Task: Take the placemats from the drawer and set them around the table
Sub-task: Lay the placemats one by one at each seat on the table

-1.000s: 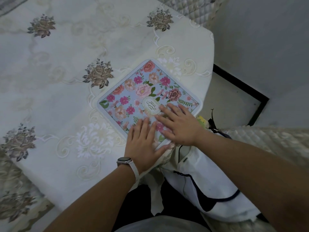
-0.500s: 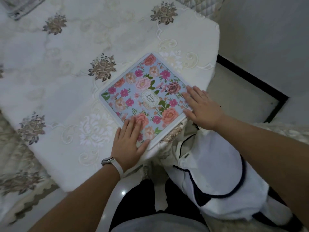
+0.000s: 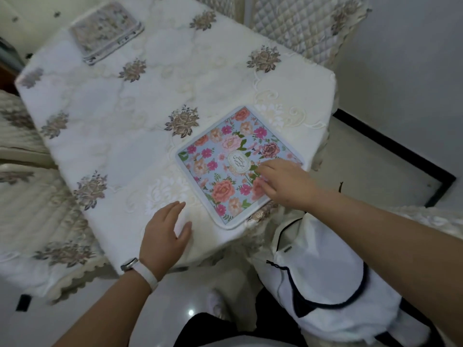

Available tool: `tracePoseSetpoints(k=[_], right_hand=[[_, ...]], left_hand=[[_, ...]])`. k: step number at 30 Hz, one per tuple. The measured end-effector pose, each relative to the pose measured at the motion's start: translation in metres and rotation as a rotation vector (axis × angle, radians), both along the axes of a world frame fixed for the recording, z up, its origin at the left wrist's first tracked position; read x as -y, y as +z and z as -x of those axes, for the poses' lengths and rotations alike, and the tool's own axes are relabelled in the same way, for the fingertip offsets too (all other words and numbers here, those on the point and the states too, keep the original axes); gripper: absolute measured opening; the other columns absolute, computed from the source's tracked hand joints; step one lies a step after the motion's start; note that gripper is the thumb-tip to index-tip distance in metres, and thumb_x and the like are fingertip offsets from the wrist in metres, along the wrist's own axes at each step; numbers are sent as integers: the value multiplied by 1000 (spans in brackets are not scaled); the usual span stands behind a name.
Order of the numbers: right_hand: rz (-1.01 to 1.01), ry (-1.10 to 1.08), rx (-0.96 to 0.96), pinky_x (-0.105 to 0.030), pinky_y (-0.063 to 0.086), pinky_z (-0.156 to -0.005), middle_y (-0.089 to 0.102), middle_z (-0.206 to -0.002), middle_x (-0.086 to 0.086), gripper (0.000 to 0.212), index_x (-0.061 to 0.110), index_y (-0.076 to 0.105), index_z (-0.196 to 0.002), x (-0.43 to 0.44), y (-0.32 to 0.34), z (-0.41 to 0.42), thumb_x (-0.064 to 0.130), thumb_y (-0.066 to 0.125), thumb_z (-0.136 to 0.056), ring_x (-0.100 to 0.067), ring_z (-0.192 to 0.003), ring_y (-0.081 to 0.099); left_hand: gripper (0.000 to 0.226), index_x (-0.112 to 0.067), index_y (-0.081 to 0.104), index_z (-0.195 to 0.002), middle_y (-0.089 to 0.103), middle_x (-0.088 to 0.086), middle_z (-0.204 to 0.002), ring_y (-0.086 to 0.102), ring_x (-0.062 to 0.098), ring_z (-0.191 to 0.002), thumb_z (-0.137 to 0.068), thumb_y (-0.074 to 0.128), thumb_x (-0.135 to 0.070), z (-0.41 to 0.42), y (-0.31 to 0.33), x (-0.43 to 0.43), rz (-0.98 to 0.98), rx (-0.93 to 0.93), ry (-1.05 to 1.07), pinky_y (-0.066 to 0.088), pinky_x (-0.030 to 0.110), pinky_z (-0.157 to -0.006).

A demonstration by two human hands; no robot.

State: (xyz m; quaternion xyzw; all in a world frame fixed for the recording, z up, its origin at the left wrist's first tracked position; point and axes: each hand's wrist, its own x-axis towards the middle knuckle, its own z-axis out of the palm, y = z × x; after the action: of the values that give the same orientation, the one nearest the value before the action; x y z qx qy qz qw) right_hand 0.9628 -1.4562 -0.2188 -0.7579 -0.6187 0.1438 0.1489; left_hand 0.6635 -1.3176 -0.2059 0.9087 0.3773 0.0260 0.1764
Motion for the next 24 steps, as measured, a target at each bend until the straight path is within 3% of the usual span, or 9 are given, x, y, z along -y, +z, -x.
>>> tracePoseSetpoints(k=[3,8,16,24], right_hand=[[-15,76,-41,-42,47,-92,61,-123,-4,40,12,59,-128,-17,26,27,34,46,-98,-23,-110,56],[-46,195,84,-42,44,-98,59,-128,-2,45,16,58,-130,-42,55,90,43,45,-96,-23,-114,54],[-62,338,105,-40,40,-102,55,-138,-3,48,18,55,-135,-74,92,238,46,48,-96,-24,-125,49],[-114,506,171,-39,42,-101,58,-135,-4,48,18,57,-135,-98,130,405,43,52,-95,-24,-122,52]], left_hand=[[56,-3,66,-122,67,16,-123,62,34,-115,-86,47,-43,14,20,-1,-44,55,20,46,42,-98],[58,-7,66,-123,65,13,-128,60,33,-118,-83,50,-46,66,47,-7,-129,35,38,48,47,-97],[57,-9,66,-121,65,14,-126,61,35,-113,-80,51,-46,231,68,-3,-196,19,266,50,47,-88],[56,-15,65,-126,62,11,-134,55,34,-126,-87,44,-49,402,94,28,-272,-9,448,43,52,-101]])
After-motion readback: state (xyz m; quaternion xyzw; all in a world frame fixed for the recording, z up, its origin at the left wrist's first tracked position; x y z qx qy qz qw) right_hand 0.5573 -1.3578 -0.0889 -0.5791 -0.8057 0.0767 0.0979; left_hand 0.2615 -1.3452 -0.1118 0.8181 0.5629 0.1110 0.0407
